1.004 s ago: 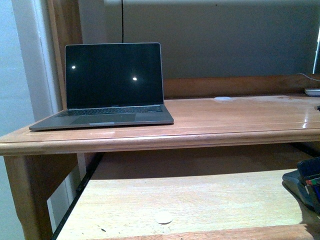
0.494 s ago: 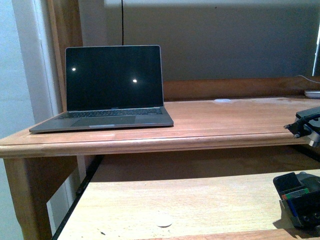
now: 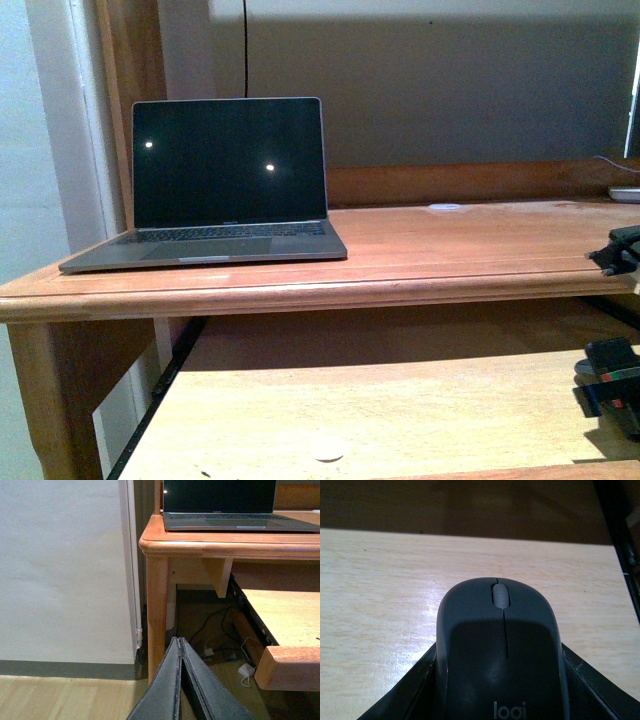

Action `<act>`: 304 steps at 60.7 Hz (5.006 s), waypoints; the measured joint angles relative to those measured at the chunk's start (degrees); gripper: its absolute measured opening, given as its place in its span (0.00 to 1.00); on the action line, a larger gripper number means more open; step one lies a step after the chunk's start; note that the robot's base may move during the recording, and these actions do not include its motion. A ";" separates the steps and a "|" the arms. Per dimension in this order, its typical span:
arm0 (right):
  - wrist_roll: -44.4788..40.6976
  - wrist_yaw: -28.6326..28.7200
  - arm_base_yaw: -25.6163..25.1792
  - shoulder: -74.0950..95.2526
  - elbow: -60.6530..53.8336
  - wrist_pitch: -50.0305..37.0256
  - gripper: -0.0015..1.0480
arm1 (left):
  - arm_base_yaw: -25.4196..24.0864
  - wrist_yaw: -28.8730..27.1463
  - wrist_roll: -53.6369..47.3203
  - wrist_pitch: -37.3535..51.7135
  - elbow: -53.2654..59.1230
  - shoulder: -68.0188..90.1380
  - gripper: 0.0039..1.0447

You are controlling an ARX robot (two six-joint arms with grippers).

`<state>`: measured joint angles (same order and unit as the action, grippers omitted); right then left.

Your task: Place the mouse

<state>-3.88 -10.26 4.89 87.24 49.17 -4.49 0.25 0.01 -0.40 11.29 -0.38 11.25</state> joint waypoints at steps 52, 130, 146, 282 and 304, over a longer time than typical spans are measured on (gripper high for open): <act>7.93 -18.60 15.41 30.80 52.09 10.93 0.53 | 0.00 0.00 0.13 -11.21 0.00 -10.88 0.35; -36.20 65.22 -33.90 -25.38 -27.80 5.18 0.93 | 0.00 -0.02 0.11 -11.21 0.00 -10.88 0.93; -32.96 52.43 -17.81 -16.92 -32.09 -15.21 0.93 | 0.00 -0.02 0.11 -11.21 0.00 -10.88 0.93; 4.39 10.45 -5.11 -87.03 -48.26 4.66 0.48 | 0.00 -0.02 0.13 -11.21 0.00 -10.91 0.93; 4.24 10.45 -5.11 -87.03 -48.26 4.66 0.93 | 0.00 -0.02 0.11 -11.21 0.00 -10.91 0.93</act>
<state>0.36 0.19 -0.23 0.21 0.91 0.16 0.25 -0.01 -0.30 0.08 -0.38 0.34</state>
